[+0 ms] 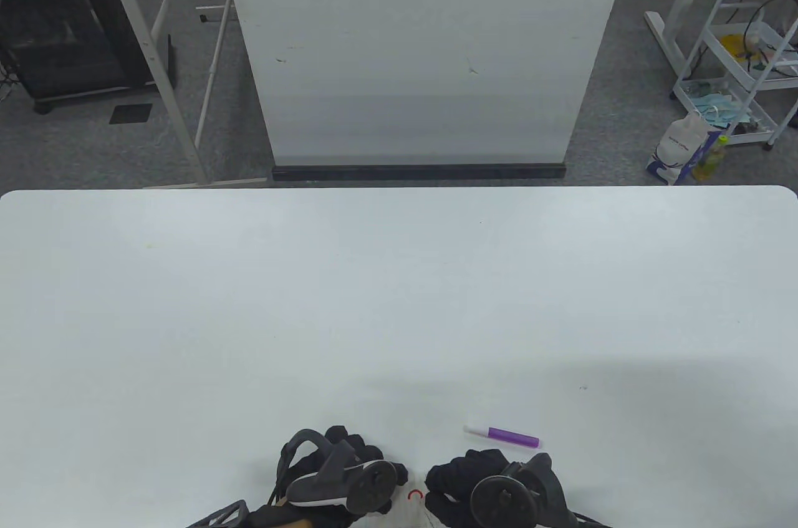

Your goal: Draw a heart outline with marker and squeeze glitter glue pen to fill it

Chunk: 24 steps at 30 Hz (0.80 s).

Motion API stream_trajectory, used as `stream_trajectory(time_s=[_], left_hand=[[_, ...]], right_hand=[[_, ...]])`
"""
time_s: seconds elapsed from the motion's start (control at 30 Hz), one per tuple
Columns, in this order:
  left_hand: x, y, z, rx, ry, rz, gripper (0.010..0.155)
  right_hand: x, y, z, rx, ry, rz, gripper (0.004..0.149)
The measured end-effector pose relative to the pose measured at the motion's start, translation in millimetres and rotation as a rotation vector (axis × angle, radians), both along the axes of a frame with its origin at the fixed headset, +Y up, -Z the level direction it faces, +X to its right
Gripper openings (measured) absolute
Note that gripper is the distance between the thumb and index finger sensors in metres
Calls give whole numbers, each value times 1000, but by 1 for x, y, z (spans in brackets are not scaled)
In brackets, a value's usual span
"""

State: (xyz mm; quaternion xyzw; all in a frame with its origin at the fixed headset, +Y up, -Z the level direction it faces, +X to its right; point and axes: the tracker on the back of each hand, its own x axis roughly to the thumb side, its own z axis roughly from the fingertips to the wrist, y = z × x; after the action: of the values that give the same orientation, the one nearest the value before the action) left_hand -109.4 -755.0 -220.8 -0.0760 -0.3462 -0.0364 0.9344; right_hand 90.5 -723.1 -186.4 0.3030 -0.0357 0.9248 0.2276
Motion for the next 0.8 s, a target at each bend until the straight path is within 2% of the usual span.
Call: stream_trajectory(time_s=[0.8], left_hand=[[0,0,-1,-3,3,2,52]], right_hand=[[-6,-2,5,-14,63,-12,37]])
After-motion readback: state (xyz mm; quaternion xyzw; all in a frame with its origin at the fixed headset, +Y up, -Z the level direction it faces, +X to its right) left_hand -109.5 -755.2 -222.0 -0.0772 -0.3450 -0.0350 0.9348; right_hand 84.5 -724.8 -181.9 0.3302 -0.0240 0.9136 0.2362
